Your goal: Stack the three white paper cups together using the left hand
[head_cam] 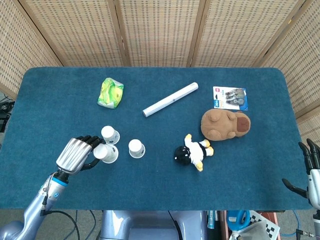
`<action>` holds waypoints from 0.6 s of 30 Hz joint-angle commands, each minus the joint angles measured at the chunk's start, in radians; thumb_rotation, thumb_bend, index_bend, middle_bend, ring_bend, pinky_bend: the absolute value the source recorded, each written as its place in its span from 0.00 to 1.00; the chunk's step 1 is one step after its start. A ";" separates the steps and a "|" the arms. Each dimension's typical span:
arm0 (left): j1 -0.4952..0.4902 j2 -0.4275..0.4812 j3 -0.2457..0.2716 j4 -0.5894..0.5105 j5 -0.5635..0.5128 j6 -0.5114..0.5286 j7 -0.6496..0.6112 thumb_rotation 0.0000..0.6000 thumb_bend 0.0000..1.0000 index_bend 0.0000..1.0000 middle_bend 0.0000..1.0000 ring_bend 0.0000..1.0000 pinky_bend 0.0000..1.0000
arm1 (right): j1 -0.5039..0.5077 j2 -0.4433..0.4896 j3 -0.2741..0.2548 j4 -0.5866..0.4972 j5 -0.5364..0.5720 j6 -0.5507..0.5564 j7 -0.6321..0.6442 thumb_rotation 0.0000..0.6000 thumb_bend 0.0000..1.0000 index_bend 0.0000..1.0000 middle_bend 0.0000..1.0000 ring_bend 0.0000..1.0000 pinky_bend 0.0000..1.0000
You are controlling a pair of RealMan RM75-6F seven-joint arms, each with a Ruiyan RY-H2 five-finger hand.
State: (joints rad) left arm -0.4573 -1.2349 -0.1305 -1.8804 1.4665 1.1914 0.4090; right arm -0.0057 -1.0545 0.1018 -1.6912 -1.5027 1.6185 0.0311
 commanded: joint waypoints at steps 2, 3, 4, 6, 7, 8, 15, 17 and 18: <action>-0.068 -0.007 -0.066 -0.051 -0.051 -0.031 0.058 1.00 0.32 0.39 0.41 0.42 0.57 | 0.001 -0.002 0.001 0.003 0.003 -0.003 -0.001 1.00 0.00 0.00 0.00 0.00 0.00; -0.080 -0.015 -0.074 -0.056 -0.071 -0.042 0.074 1.00 0.32 0.38 0.41 0.42 0.57 | 0.002 -0.003 0.001 0.004 0.004 -0.006 -0.001 1.00 0.00 0.00 0.00 0.00 0.00; -0.091 -0.024 -0.082 -0.061 -0.095 -0.053 0.090 1.00 0.32 0.39 0.41 0.42 0.57 | 0.002 -0.003 0.001 0.005 0.006 -0.008 -0.001 1.00 0.00 0.00 0.00 0.00 0.00; -0.115 -0.044 -0.094 -0.067 -0.149 -0.072 0.126 1.00 0.32 0.39 0.41 0.42 0.57 | 0.004 -0.003 0.002 0.007 0.009 -0.012 0.001 1.00 0.00 0.00 0.00 0.00 0.00; -0.125 -0.054 -0.098 -0.066 -0.173 -0.080 0.143 1.00 0.32 0.39 0.41 0.42 0.57 | 0.004 -0.003 0.003 0.009 0.011 -0.014 0.003 1.00 0.00 0.00 0.00 0.00 0.00; -0.133 -0.062 -0.100 -0.065 -0.191 -0.083 0.158 1.00 0.32 0.39 0.41 0.42 0.57 | 0.004 -0.003 0.004 0.009 0.012 -0.015 0.004 1.00 0.00 0.00 0.00 0.00 0.00; -0.176 -0.119 -0.100 -0.018 -0.292 -0.098 0.204 1.00 0.32 0.39 0.41 0.42 0.57 | 0.009 -0.001 0.008 0.016 0.023 -0.028 0.016 1.00 0.00 0.00 0.00 0.00 0.00; -0.185 -0.131 -0.100 0.000 -0.306 -0.100 0.203 1.00 0.32 0.39 0.41 0.42 0.57 | 0.010 -0.002 0.009 0.017 0.024 -0.031 0.016 1.00 0.00 0.00 0.00 0.00 0.00; -0.189 -0.136 -0.099 0.009 -0.314 -0.101 0.202 1.00 0.32 0.39 0.41 0.42 0.57 | 0.011 -0.002 0.009 0.017 0.025 -0.033 0.015 1.00 0.00 0.00 0.00 0.00 0.00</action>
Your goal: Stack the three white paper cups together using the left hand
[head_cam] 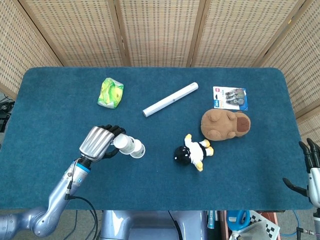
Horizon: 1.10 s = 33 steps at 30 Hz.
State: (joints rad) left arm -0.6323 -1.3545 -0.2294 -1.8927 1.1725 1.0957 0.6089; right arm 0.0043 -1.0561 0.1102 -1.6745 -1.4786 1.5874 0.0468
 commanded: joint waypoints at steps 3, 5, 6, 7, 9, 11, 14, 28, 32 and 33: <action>-0.031 -0.040 0.001 0.054 -0.046 -0.019 -0.006 1.00 0.32 0.39 0.41 0.42 0.57 | 0.003 -0.002 0.001 0.002 0.005 -0.008 -0.002 1.00 0.00 0.00 0.00 0.00 0.00; -0.041 -0.050 0.003 0.068 -0.051 -0.023 -0.011 1.00 0.32 0.39 0.41 0.42 0.57 | 0.004 -0.003 0.002 0.003 0.008 -0.011 -0.002 1.00 0.00 0.00 0.00 0.00 0.00; -0.046 -0.058 0.004 0.077 -0.054 -0.025 -0.013 1.00 0.32 0.39 0.41 0.42 0.57 | 0.005 -0.003 0.003 0.004 0.011 -0.012 -0.001 1.00 0.00 0.00 0.00 0.00 0.00; -0.050 -0.063 0.005 0.084 -0.054 -0.025 -0.015 1.00 0.32 0.39 0.41 0.42 0.57 | 0.005 -0.003 0.003 0.004 0.012 -0.013 -0.001 1.00 0.00 0.00 0.00 0.00 0.00; -0.060 -0.075 0.007 0.102 -0.052 -0.026 -0.020 1.00 0.32 0.39 0.41 0.42 0.57 | 0.006 -0.003 0.004 0.005 0.014 -0.015 0.000 1.00 0.00 0.00 0.00 0.00 0.00; -0.066 -0.086 0.007 0.114 -0.054 -0.027 -0.030 1.00 0.32 0.39 0.41 0.42 0.57 | 0.006 -0.003 0.005 0.006 0.017 -0.017 0.002 1.00 0.00 0.00 0.00 0.00 0.00; -0.078 -0.098 0.008 0.130 -0.059 -0.031 -0.032 1.00 0.32 0.39 0.41 0.42 0.56 | 0.006 -0.002 0.006 0.008 0.020 -0.019 0.006 1.00 0.00 0.00 0.00 0.00 0.00; -0.109 -0.061 0.017 0.112 -0.102 -0.098 -0.112 1.00 0.32 0.00 0.00 0.00 0.11 | 0.006 0.004 0.007 0.009 0.027 -0.026 0.021 1.00 0.00 0.00 0.00 0.00 0.00; -0.091 0.000 0.010 0.098 -0.104 -0.072 -0.135 1.00 0.32 0.00 0.00 0.00 0.11 | 0.006 0.003 0.005 0.007 0.024 -0.027 0.016 1.00 0.00 0.00 0.00 0.00 0.00; -0.088 0.019 0.011 0.100 -0.111 -0.071 -0.136 1.00 0.32 0.00 0.00 0.00 0.11 | 0.007 0.003 0.004 0.006 0.023 -0.028 0.014 1.00 0.00 0.00 0.00 0.00 0.00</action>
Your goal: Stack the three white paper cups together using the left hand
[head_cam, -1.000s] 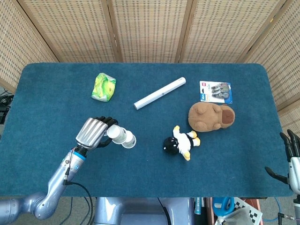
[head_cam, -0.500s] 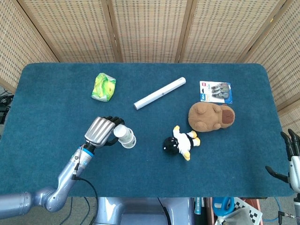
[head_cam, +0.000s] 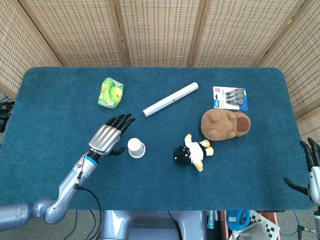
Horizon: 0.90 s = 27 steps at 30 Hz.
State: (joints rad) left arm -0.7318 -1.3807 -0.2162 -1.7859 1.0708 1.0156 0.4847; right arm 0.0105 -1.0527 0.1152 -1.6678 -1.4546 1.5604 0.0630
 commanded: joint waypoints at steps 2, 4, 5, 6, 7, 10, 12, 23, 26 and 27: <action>0.020 0.077 0.008 0.010 -0.026 0.004 -0.012 1.00 0.32 0.00 0.00 0.00 0.11 | 0.002 -0.003 -0.002 -0.001 -0.002 -0.003 -0.007 1.00 0.00 0.00 0.00 0.00 0.00; 0.023 0.091 0.016 0.025 -0.038 -0.009 -0.028 1.00 0.32 0.00 0.00 0.00 0.11 | 0.002 -0.004 -0.003 -0.001 -0.002 -0.004 -0.010 1.00 0.00 0.00 0.00 0.00 0.00; 0.025 0.095 0.019 0.036 -0.047 -0.019 -0.041 1.00 0.32 0.00 0.00 0.00 0.11 | 0.003 -0.005 -0.003 -0.002 -0.002 -0.005 -0.011 1.00 0.00 0.00 0.00 0.00 0.00; 0.027 0.096 0.024 0.059 -0.062 -0.036 -0.062 1.00 0.32 0.00 0.00 0.00 0.11 | 0.004 -0.005 -0.004 -0.002 -0.002 -0.007 -0.014 1.00 0.00 0.00 0.00 0.00 0.00; 0.026 0.093 0.027 0.083 -0.070 -0.051 -0.082 1.00 0.32 0.00 0.00 0.00 0.11 | 0.004 -0.006 -0.004 -0.003 -0.002 -0.008 -0.016 1.00 0.00 0.00 0.00 0.00 0.00; 0.023 0.071 0.038 0.149 -0.076 -0.089 -0.127 1.00 0.32 0.00 0.00 0.00 0.11 | 0.005 -0.009 -0.004 -0.003 -0.001 -0.009 -0.022 1.00 0.00 0.00 0.00 0.00 0.00; 0.021 0.054 0.044 0.187 -0.075 -0.106 -0.151 1.00 0.32 0.00 0.00 0.00 0.11 | 0.005 -0.011 -0.004 -0.001 0.001 -0.011 -0.025 1.00 0.00 0.00 0.00 0.00 0.00; 0.012 -0.050 0.064 0.359 -0.019 -0.145 -0.258 1.00 0.32 0.01 0.08 0.11 0.24 | 0.013 -0.017 -0.003 0.007 0.017 -0.033 -0.028 1.00 0.00 0.00 0.00 0.00 0.00; 0.010 -0.080 0.064 0.400 -0.002 -0.140 -0.275 1.00 0.32 0.08 0.17 0.19 0.30 | 0.014 -0.019 -0.004 0.008 0.020 -0.036 -0.032 1.00 0.00 0.00 0.00 0.00 0.00; 0.008 -0.089 0.064 0.412 0.000 -0.140 -0.276 1.00 0.32 0.11 0.21 0.22 0.32 | 0.015 -0.020 -0.003 0.008 0.020 -0.037 -0.033 1.00 0.00 0.00 0.00 0.00 0.00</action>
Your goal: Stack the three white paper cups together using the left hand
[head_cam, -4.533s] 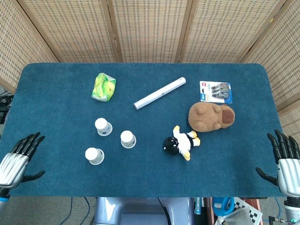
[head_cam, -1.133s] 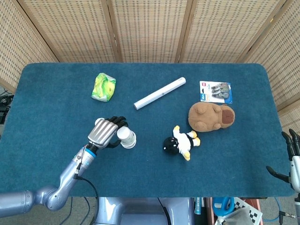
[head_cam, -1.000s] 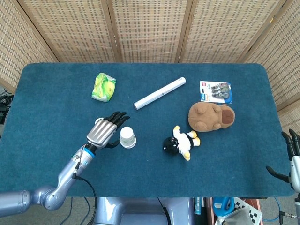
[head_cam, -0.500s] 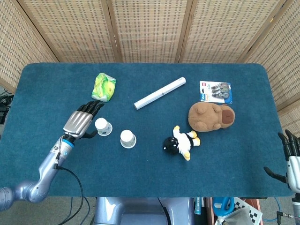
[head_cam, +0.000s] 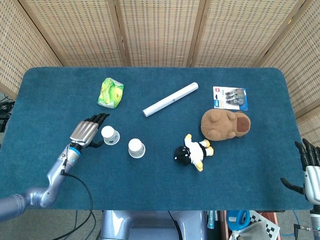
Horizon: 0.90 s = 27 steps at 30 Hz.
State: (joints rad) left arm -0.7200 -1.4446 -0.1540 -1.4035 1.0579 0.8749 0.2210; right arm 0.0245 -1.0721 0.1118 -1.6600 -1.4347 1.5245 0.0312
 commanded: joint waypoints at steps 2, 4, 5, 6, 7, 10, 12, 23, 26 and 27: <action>-0.006 -0.038 0.001 0.046 0.013 0.002 -0.011 1.00 0.32 0.16 0.26 0.27 0.35 | 0.001 -0.001 0.000 0.000 0.001 -0.002 -0.002 1.00 0.00 0.00 0.00 0.00 0.00; -0.008 -0.047 0.000 0.056 0.012 0.002 -0.009 1.00 0.32 0.19 0.30 0.29 0.37 | 0.001 -0.001 0.000 0.000 0.002 -0.002 -0.003 1.00 0.00 0.00 0.00 0.00 0.00; -0.009 -0.052 0.000 0.062 0.012 0.002 -0.007 1.00 0.32 0.22 0.31 0.31 0.37 | 0.001 -0.002 0.000 0.001 0.002 -0.003 -0.003 1.00 0.00 0.00 0.00 0.00 0.00; -0.011 -0.057 0.001 0.068 0.012 0.001 -0.005 1.00 0.32 0.24 0.33 0.32 0.37 | 0.001 -0.002 0.000 0.001 0.003 -0.003 -0.003 1.00 0.00 0.00 0.00 0.00 0.00; -0.012 -0.061 0.000 0.072 0.010 0.000 -0.003 1.00 0.32 0.25 0.34 0.33 0.37 | 0.001 -0.002 0.000 0.002 0.004 -0.003 -0.003 1.00 0.00 0.00 0.00 0.00 0.00; -0.013 -0.072 -0.005 0.079 0.010 0.007 -0.005 1.00 0.32 0.32 0.39 0.37 0.38 | 0.001 -0.002 0.001 0.004 0.007 -0.004 -0.001 1.00 0.00 0.00 0.00 0.00 0.00; -0.012 -0.077 -0.009 0.085 0.016 0.019 -0.007 1.00 0.32 0.34 0.41 0.39 0.39 | 0.001 -0.002 0.002 0.005 0.008 -0.005 0.001 1.00 0.00 0.00 0.00 0.00 0.00; 0.007 -0.003 -0.043 -0.025 0.050 0.075 -0.047 1.00 0.32 0.35 0.42 0.39 0.39 | 0.002 0.000 0.002 0.004 0.009 -0.006 0.007 1.00 0.00 0.00 0.00 0.00 0.00; 0.020 0.064 -0.057 -0.133 0.094 0.114 -0.064 1.00 0.32 0.35 0.42 0.39 0.39 | 0.001 0.000 0.000 0.002 0.005 -0.004 0.004 1.00 0.00 0.00 0.00 0.00 0.00; 0.028 0.099 -0.067 -0.202 0.105 0.141 -0.054 1.00 0.32 0.35 0.42 0.39 0.39 | 0.000 0.000 0.000 0.000 0.003 -0.002 0.003 1.00 0.00 0.00 0.00 0.00 0.00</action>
State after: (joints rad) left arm -0.7092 -1.4180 -0.2001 -1.4894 1.1242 0.9652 0.1731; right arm 0.0250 -1.0724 0.1119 -1.6594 -1.4311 1.5221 0.0349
